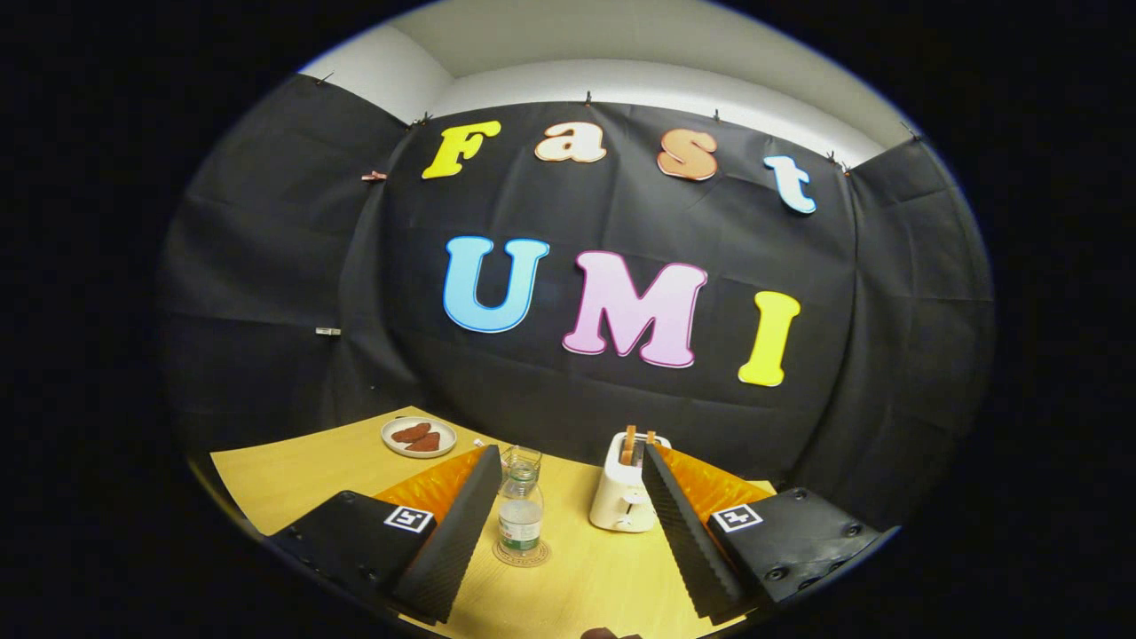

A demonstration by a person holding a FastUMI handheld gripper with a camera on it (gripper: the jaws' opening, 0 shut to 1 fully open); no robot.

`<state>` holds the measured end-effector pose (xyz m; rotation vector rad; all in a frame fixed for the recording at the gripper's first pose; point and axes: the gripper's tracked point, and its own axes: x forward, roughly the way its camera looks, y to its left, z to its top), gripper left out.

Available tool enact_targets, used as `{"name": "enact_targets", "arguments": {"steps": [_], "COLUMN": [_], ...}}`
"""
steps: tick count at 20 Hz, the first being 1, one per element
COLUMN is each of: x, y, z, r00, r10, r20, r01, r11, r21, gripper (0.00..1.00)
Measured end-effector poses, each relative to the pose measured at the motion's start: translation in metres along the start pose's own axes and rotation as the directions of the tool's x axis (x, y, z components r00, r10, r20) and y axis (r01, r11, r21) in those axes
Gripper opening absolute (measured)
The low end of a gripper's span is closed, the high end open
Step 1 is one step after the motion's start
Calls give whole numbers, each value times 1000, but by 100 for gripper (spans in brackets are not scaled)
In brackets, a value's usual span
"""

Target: Take the bottle from table, then pour the juice into the cup, finally place the bottle on the coaster

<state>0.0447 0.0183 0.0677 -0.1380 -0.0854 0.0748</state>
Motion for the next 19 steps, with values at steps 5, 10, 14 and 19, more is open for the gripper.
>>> {"name": "enact_targets", "arguments": {"steps": [5, 10, 14, 19], "x": [-63, -121, -133, -132], "y": [-2, -2, -6, -11], "z": [0, -16, -20, -16], "r00": [999, 995, 990, 987], "r10": [-44, -100, -136, -159], "r20": [14, -11, -24, -22], "r01": [44, 100, 136, 159], "r11": [999, 995, 991, 987], "r21": [-11, -3, 3, 32], "gripper": [98, 98, 97, 98]}}
